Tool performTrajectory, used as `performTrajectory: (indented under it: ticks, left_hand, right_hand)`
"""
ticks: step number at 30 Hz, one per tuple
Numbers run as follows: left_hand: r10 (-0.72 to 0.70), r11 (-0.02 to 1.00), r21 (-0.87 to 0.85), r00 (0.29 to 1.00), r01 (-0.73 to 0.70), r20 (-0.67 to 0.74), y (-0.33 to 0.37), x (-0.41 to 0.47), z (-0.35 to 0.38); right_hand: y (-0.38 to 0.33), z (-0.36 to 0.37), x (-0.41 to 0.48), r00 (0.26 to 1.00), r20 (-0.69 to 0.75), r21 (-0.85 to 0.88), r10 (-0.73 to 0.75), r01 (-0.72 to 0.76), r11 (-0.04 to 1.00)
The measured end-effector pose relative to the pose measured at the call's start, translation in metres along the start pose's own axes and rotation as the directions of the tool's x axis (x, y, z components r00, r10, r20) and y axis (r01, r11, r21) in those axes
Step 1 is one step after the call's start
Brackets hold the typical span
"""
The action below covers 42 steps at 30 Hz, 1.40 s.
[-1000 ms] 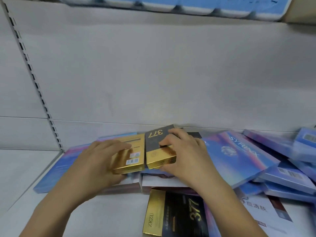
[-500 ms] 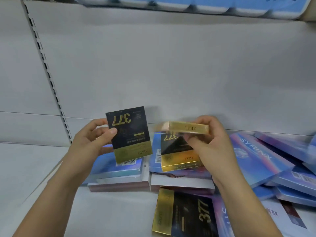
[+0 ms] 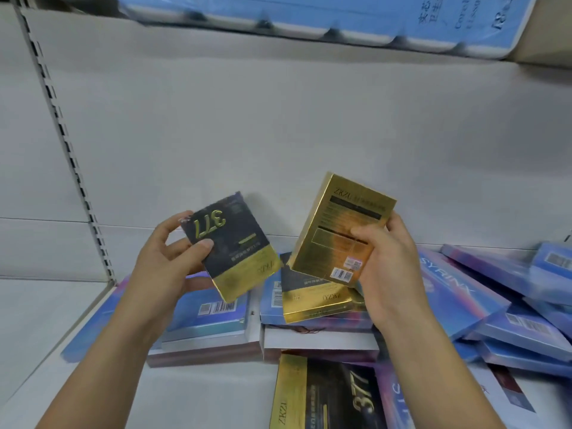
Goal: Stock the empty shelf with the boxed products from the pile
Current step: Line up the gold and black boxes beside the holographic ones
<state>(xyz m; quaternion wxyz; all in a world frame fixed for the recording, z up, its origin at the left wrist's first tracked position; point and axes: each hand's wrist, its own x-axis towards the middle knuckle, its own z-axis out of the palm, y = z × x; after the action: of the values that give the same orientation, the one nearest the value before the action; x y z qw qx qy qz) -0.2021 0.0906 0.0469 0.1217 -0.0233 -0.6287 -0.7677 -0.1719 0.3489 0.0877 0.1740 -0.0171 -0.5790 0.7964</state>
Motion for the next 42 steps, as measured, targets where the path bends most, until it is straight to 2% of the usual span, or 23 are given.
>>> performTrajectory:
  ticks: [3, 6, 10, 15, 20, 24, 27, 31, 34, 38, 42]
  left_hand:
    - [0.002, 0.998, -0.064, 1.0, -0.002, -0.003, 0.001, 0.005, -0.004]
    - [-0.028, 0.988, -0.153, 0.999, 0.023, -0.03, 0.003, 0.008, -0.006]
    - [-0.112, 0.962, -0.256, 0.991, 0.09, -0.073, 0.003, 0.012, -0.01]
    - [-0.182, 0.94, -0.306, 0.98, 0.149, -0.081, 0.006, 0.014, -0.011]
    - [-0.179, 0.942, -0.292, 0.984, 0.166, -0.019, 0.009, 0.013, -0.01]
    - [-0.179, 0.916, -0.365, 0.984, 0.166, -0.001, 0.011, 0.011, -0.009]
    - [-0.209, 0.876, -0.442, 0.978, 0.19, 0.007, 0.014, 0.009, -0.009]
    - [-0.197, 0.857, -0.492, 0.98, 0.156, -0.032, 0.016, 0.011, -0.01]
    - [-0.198, 0.86, -0.488, 0.979, 0.152, -0.044, 0.016, 0.014, -0.012]
    - [-0.204, 0.862, -0.464, 0.977, 0.206, 0.054, 0.017, 0.016, -0.01]
    - [-0.205, 0.889, -0.403, 0.976, 0.217, 0.072, 0.017, 0.017, -0.006]
  right_hand:
    - [-0.003, -0.002, -0.002, 0.989, 0.121, -0.13, -0.09, 0.106, 0.986]
    - [-0.003, -0.001, -0.003, 0.971, 0.177, -0.252, -0.159, 0.2, 0.947]
    - [-0.003, 0.005, -0.004, 0.962, 0.196, -0.224, -0.192, 0.235, 0.946]
    - [-0.003, 0.009, -0.003, 0.989, 0.088, -0.026, -0.119, 0.121, 0.992]
    - [0.0, 0.018, 0.0, 0.997, -0.006, -0.094, -0.071, 0.07, 0.993]
    - [0.0, 0.024, -0.001, 0.998, 0.052, -0.123, 0.03, -0.024, 0.992]
    - [-0.001, 0.027, -0.001, 0.997, 0.057, -0.138, 0.058, -0.049, 0.989]
    - [0.0, 0.028, 0.002, 0.993, 0.069, -0.167, 0.094, -0.081, 0.983]
    - [-0.002, 0.028, 0.002, 0.985, 0.115, -0.063, 0.125, -0.118, 0.991]
    - [-0.003, 0.022, 0.008, 0.98, 0.136, 0.116, 0.147, -0.163, 0.98]
    - [-0.001, 0.019, 0.009, 0.964, 0.126, 0.173, 0.233, -0.253, 0.952]
